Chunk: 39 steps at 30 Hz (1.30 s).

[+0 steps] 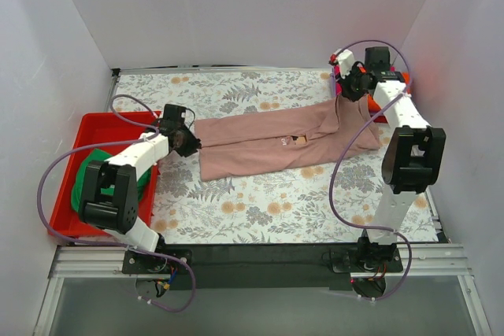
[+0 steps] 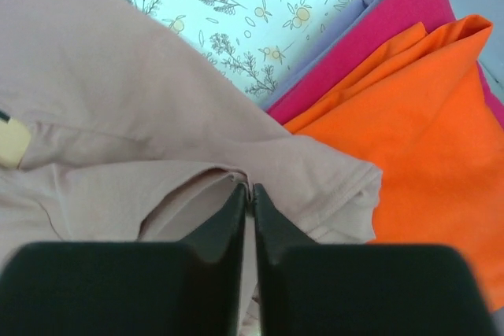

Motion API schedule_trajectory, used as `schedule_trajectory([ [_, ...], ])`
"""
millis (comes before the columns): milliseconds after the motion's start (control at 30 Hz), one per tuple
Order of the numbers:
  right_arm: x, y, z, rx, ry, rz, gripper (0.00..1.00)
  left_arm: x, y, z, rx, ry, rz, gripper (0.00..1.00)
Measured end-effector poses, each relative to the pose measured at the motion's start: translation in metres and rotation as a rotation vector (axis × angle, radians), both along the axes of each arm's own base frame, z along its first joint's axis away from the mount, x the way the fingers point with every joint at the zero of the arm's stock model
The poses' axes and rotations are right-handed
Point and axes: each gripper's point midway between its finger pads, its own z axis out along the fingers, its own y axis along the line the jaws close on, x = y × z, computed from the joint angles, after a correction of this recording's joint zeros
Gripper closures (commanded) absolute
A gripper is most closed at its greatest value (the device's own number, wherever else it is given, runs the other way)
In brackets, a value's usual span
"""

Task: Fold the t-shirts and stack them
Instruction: Fold the tshirt

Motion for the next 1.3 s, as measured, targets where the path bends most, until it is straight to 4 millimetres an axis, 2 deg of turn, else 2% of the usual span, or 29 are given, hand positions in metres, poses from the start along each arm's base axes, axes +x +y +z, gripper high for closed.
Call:
schedule_trajectory([
  [33,0.005,0.003,-0.002,-0.013,-0.006,-0.010,0.70,0.002,0.000,0.002,-0.001,-0.004,-0.011,0.69],
  [67,0.009,0.005,-0.003,-0.027,-0.013,-0.022,0.68,0.004,0.000,0.003,-0.003,-0.009,-0.019,0.62],
  [100,0.015,0.008,-0.004,-0.052,-0.025,-0.042,0.66,0.005,0.000,0.005,-0.006,-0.014,-0.026,0.51],
  [133,0.019,0.009,-0.005,-0.064,-0.032,-0.056,0.62,0.006,0.000,0.006,-0.008,-0.018,-0.035,0.47],
  [233,0.026,0.011,-0.003,-0.103,-0.055,-0.123,0.55,0.007,0.004,0.014,-0.007,-0.037,-0.049,0.41],
  [367,0.028,-0.006,0.010,-0.104,-0.086,-0.208,0.50,0.007,0.005,0.050,-0.013,-0.140,-0.099,0.41],
  [433,0.014,-0.023,0.019,-0.093,-0.097,-0.249,0.46,0.004,0.001,0.071,-0.034,-0.204,-0.137,0.41],
  [500,-0.008,-0.043,0.031,-0.073,-0.103,-0.286,0.46,-0.008,-0.008,0.089,-0.078,-0.270,-0.196,0.41],
  [567,-0.033,-0.063,0.044,-0.051,-0.114,-0.323,0.46,-0.027,-0.018,0.094,-0.129,-0.300,-0.254,0.43],
  [600,-0.046,-0.075,0.049,-0.036,-0.114,-0.341,0.46,-0.037,-0.024,0.092,-0.160,-0.304,-0.287,0.44],
  [633,-0.079,-0.098,0.050,0.002,-0.086,-0.383,0.46,-0.063,-0.037,0.073,-0.227,-0.251,-0.351,0.48],
  [667,-0.079,-0.098,0.050,0.002,-0.086,-0.383,0.46,-0.065,-0.038,0.071,-0.231,-0.245,-0.355,0.48],
  [700,-0.087,-0.106,0.045,0.022,-0.068,-0.392,0.46,-0.071,-0.043,0.064,-0.248,-0.222,-0.376,0.50],
  [767,-0.103,-0.112,0.026,0.071,-0.003,-0.382,0.45,-0.081,-0.052,0.050,-0.282,-0.173,-0.413,0.53],
  [867,-0.126,-0.115,-0.017,0.149,0.157,-0.379,0.43,-0.085,-0.064,0.038,-0.314,-0.129,-0.456,0.55],
  [1033,-0.138,-0.102,-0.068,0.249,0.353,-0.334,0.41,-0.080,-0.073,0.017,-0.329,-0.078,-0.493,0.60],
  [1100,-0.140,-0.098,-0.079,0.267,0.399,-0.316,0.42,-0.080,-0.074,0.009,-0.330,-0.057,-0.497,0.62],
  [1200,-0.137,-0.097,-0.087,0.284,0.429,-0.294,0.41,-0.079,-0.075,-0.001,-0.330,-0.032,-0.501,0.63],
  [1300,-0.136,-0.095,-0.085,0.289,0.434,-0.275,0.40,-0.078,-0.076,-0.008,-0.329,-0.018,-0.503,0.65],
])
